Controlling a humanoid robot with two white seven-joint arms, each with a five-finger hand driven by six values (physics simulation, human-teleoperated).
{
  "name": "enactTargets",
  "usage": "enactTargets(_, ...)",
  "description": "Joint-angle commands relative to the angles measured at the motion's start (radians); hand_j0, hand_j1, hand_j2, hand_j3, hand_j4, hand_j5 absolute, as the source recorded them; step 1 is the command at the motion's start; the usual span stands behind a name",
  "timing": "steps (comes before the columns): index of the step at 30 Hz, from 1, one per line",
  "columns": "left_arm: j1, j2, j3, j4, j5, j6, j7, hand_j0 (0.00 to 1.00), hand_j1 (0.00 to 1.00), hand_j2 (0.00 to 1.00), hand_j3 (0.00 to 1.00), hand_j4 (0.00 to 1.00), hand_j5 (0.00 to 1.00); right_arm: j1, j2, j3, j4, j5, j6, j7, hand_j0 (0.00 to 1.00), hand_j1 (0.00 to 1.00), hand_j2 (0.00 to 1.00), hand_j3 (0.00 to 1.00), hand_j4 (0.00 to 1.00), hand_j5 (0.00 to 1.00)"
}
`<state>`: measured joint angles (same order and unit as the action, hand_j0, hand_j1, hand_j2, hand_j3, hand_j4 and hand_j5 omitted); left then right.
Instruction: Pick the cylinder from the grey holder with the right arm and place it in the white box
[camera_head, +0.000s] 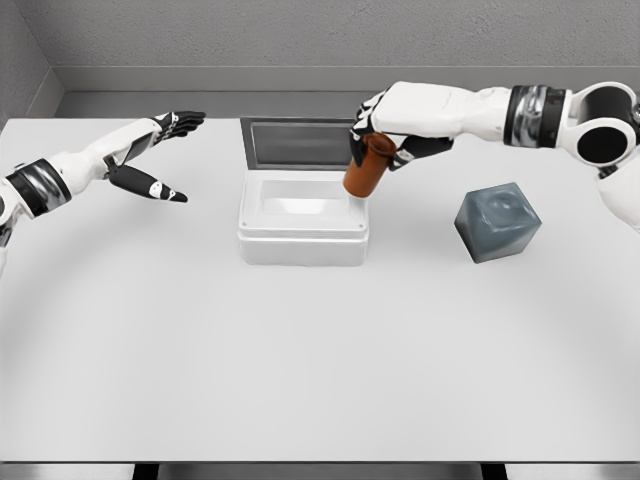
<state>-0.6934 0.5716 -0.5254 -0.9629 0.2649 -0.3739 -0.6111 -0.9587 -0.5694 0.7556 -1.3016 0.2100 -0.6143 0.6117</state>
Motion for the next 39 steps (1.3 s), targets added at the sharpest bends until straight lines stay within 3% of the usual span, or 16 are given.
enactTargets(1,0.0,0.001,0.001,-0.002,0.007,0.001,0.0,1.0,1.0,1.0,1.0,1.0,1.0,0.0,0.014,-0.001,0.021,-0.001,0.003,-0.001,0.4,0.4,0.4,0.4,0.4,0.4)
enactTargets(6,0.0,0.001,0.001,-0.002,0.007,0.001,0.0,1.0,1.0,1.0,1.0,1.0,1.0,0.0,0.017,-0.004,0.021,0.0,0.003,-0.001,0.44,0.44,0.44,0.44,0.44,0.44)
enactTargets(9,0.0,0.001,-0.001,0.0,0.005,0.001,0.0,1.0,1.0,1.0,1.0,1.0,1.0,0.0,0.028,-0.016,0.021,0.0,0.003,-0.001,0.76,0.76,0.76,0.76,0.76,0.76)
enactTargets(12,0.0,0.001,-0.001,0.0,0.005,0.001,0.0,1.0,1.0,1.0,1.0,1.0,1.0,0.0,0.039,-0.024,0.019,0.0,0.003,-0.001,0.92,0.92,0.92,0.92,0.92,0.92)
enactTargets(20,0.0,0.001,-0.001,0.0,0.005,0.001,0.0,1.0,1.0,1.0,1.0,1.0,1.0,0.003,0.031,-0.047,0.01,-0.001,0.003,-0.001,1.0,1.0,1.0,1.0,1.0,1.0)
enactTargets(26,-0.005,-0.004,-0.007,0.0,0.005,0.001,0.0,1.0,1.0,1.0,1.0,1.0,1.0,0.035,-0.012,-0.099,-0.064,-0.009,0.003,-0.001,1.0,1.0,1.0,1.0,1.0,1.0)
enactTargets(29,-0.029,-0.007,-0.01,0.001,0.005,0.001,0.0,1.0,1.0,1.0,1.0,1.0,1.0,0.044,-0.121,-0.141,-0.099,-0.014,0.003,-0.001,1.0,1.0,1.0,1.0,1.0,1.0)
enactTargets(31,-0.034,-0.01,-0.011,0.0,0.007,0.001,0.0,1.0,1.0,1.0,1.0,1.0,1.0,0.081,-0.273,-0.141,-0.111,-0.055,0.003,-0.001,1.0,1.0,1.0,1.0,1.0,1.0)
enactTargets(34,-0.037,-0.027,-0.011,0.0,0.007,0.001,0.0,1.0,1.0,1.0,1.0,1.0,1.0,0.12,-0.42,-0.141,-0.14,-0.057,0.003,-0.001,1.0,1.0,1.0,1.0,1.0,1.0)
enactTargets(37,-0.038,-0.035,-0.019,0.0,0.008,0.001,0.0,1.0,1.0,1.0,1.0,1.0,1.0,0.14,-0.501,-0.141,-0.177,-0.058,0.003,-0.001,1.0,1.0,1.0,1.0,1.0,1.0)
enactTargets(39,-0.058,-0.038,-0.062,-0.004,0.014,0.001,0.0,1.0,1.0,1.0,1.0,1.0,1.0,0.14,-0.498,-0.137,-0.191,-0.057,0.003,-0.001,1.0,1.0,1.0,1.0,1.0,1.0)
